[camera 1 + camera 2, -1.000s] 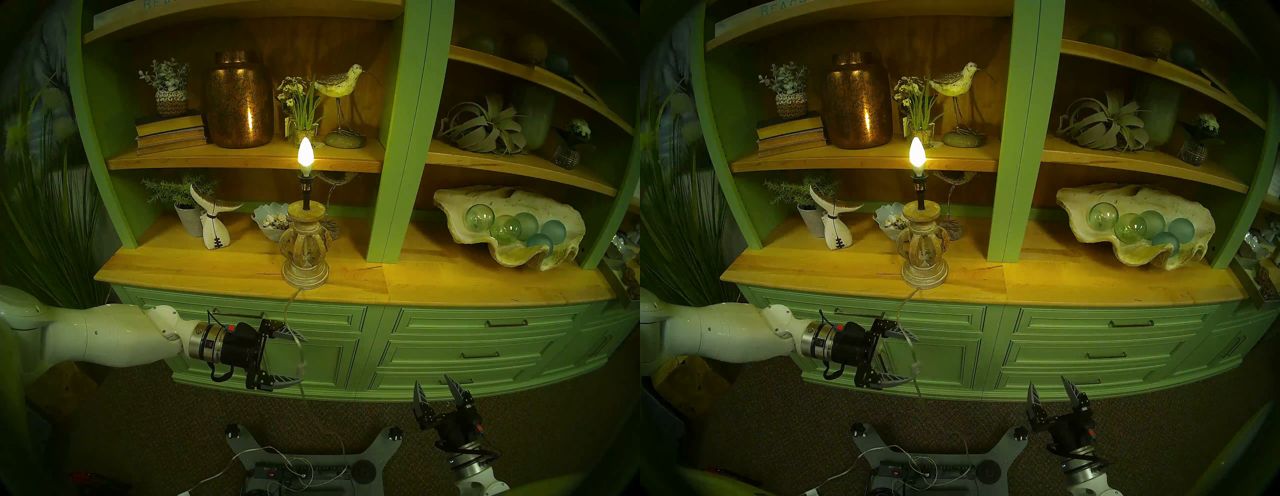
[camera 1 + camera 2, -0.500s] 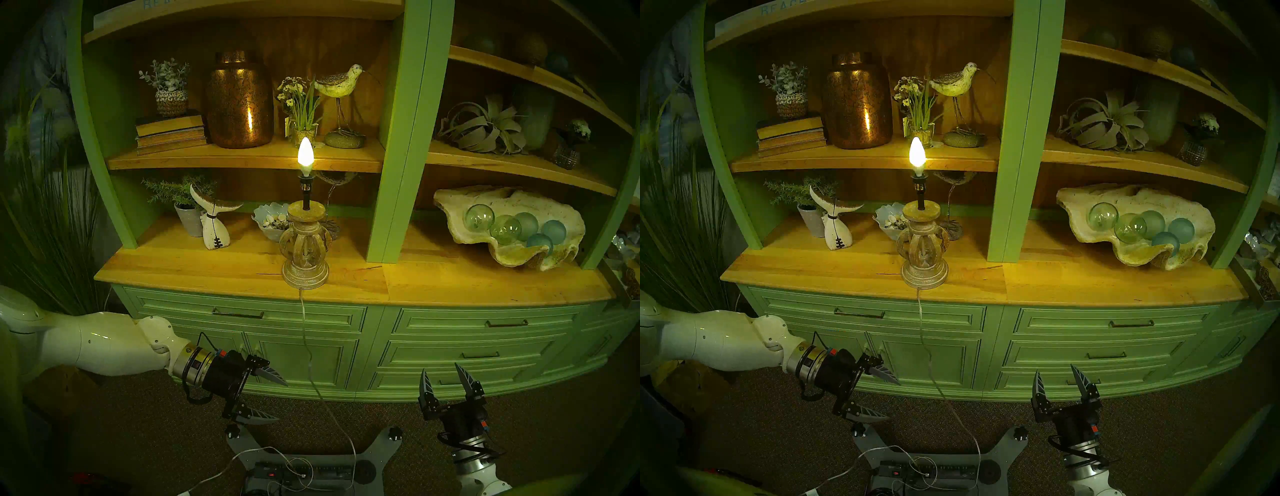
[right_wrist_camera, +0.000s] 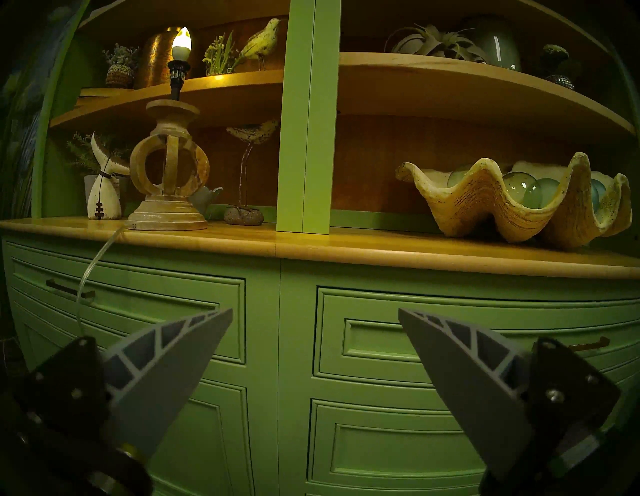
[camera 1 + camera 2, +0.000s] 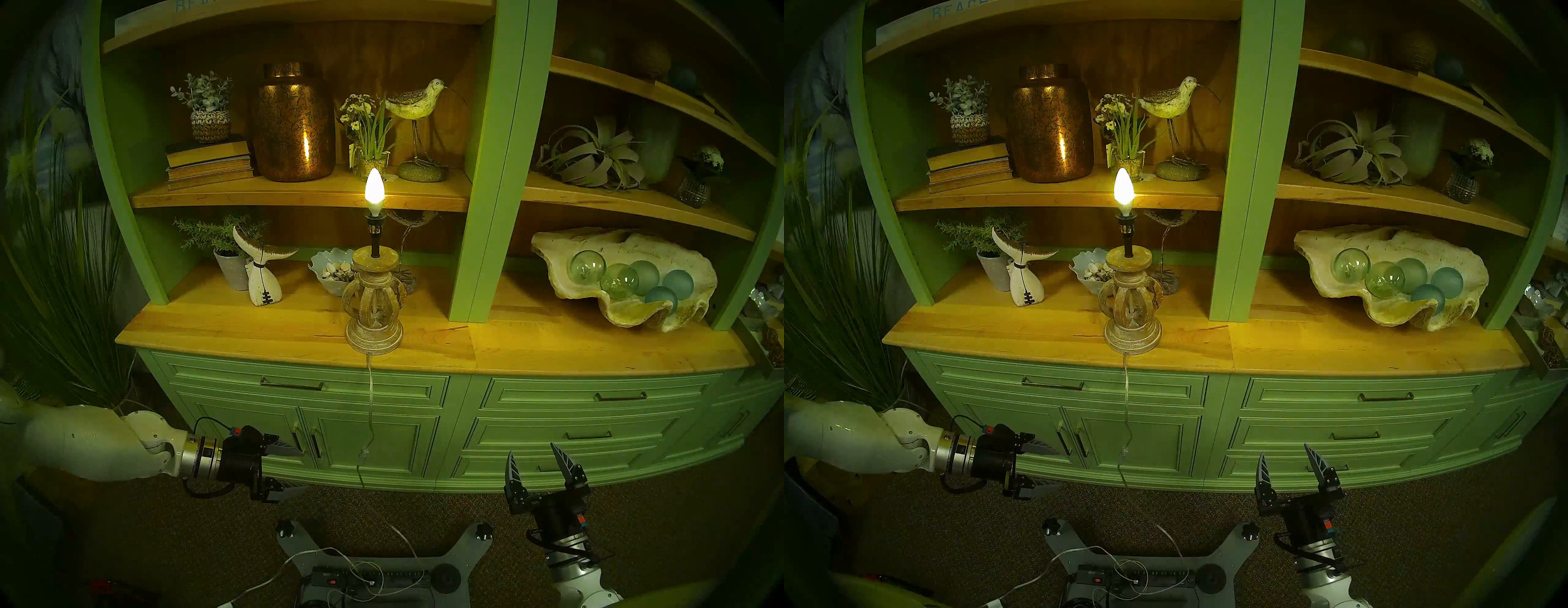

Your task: Grab cable and switch light on

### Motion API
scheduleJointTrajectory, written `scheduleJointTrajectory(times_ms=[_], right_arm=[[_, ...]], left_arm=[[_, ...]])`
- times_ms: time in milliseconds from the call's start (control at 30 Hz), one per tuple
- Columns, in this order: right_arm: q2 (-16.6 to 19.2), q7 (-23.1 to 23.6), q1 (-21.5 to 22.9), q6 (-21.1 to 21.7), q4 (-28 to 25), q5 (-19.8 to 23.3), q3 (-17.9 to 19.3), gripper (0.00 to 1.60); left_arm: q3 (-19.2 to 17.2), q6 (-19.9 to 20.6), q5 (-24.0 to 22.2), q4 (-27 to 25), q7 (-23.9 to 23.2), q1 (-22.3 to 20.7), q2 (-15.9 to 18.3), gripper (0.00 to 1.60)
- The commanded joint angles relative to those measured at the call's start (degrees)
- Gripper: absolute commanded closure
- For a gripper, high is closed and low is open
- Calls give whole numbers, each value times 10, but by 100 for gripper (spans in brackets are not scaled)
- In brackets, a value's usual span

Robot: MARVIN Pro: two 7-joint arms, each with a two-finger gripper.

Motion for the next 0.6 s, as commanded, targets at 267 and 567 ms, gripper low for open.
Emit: scheduleJointTrajectory(times_ms=[267,567], right_arm=[[-22,-25,25,50,-27,-77,8,0],[-31,-39,28,77,-18,-106,14,0]], left_arm=[[6,10,72,-144,130,-19,55,0],[6,52,141,-227,227,-34,95,0]])
